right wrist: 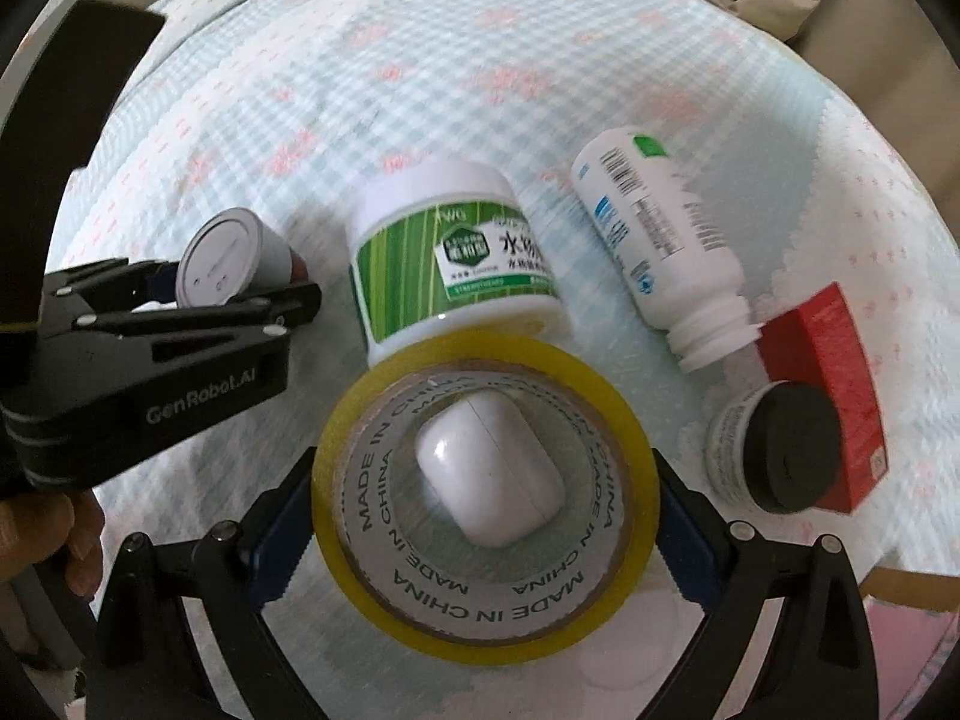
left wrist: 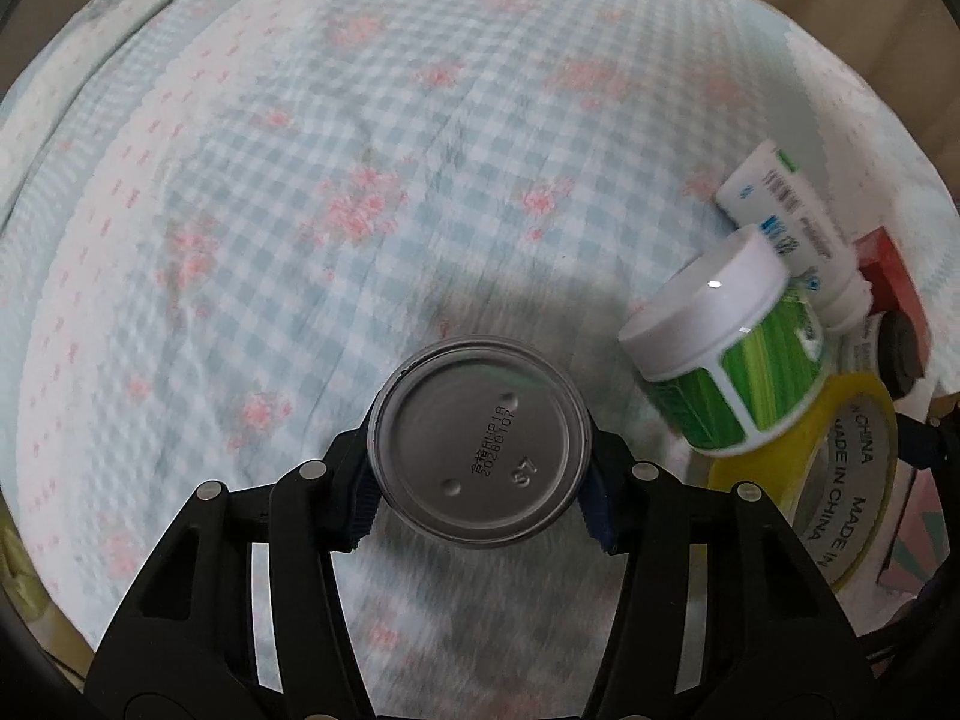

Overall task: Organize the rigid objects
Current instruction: 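Grasp the silver tin with the left tool while the right tool grasps the yellow tape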

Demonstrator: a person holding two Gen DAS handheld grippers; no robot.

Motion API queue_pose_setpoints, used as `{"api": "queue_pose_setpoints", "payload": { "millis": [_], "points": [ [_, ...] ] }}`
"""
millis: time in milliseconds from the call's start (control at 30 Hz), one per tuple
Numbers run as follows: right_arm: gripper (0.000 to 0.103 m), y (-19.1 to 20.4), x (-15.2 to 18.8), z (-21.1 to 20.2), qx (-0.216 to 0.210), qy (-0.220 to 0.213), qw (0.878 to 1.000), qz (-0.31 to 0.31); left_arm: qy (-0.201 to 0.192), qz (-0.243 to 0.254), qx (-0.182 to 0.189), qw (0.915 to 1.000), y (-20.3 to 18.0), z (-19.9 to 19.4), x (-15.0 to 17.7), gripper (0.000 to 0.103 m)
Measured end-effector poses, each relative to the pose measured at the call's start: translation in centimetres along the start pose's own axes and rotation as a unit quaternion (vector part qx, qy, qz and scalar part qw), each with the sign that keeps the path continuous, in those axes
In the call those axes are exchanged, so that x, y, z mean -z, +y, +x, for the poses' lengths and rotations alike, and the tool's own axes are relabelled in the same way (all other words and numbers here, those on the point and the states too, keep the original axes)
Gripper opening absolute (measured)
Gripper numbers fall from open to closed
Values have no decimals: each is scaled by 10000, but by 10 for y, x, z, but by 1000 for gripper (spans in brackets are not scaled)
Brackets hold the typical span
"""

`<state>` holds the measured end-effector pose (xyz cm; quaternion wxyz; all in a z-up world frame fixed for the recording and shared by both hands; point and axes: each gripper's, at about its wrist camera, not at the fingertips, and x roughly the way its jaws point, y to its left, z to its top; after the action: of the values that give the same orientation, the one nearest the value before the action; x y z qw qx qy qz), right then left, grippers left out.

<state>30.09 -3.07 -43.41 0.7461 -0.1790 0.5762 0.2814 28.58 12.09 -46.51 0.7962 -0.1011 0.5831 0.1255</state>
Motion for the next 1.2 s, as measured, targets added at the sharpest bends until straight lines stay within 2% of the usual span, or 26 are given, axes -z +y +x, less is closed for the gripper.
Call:
{"api": "queue_pose_setpoints", "payload": {
  "millis": [267, 500, 633, 800, 933, 1200],
  "points": [
    [97, -3, 7, -55, 40, -328, 9986, 403, -336, 217, 86, 9992, 0, -65, 0, 50],
    [97, -11, 33, -143, 96, -650, 9929, 987, -693, 654, 205, 9952, -16, -150, 2, 50],
    [97, -24, 53, -197, 180, -900, 9880, 1239, -865, 887, 429, 9914, -37, -203, 6, 50],
    [97, -51, 86, -259, 228, -1178, 9767, 1782, -1004, 1316, 876, 9823, -85, -262, 20, 50],
    [97, -84, 119, -303, 468, -1293, 9662, 2182, -1078, 1684, 1195, 9725, -133, -288, 29, 50],
    [97, -159, 200, -361, 932, -1323, 9422, 2934, -1041, 2414, 1951, 9449, -255, -325, 54, 50]
  ]
}}
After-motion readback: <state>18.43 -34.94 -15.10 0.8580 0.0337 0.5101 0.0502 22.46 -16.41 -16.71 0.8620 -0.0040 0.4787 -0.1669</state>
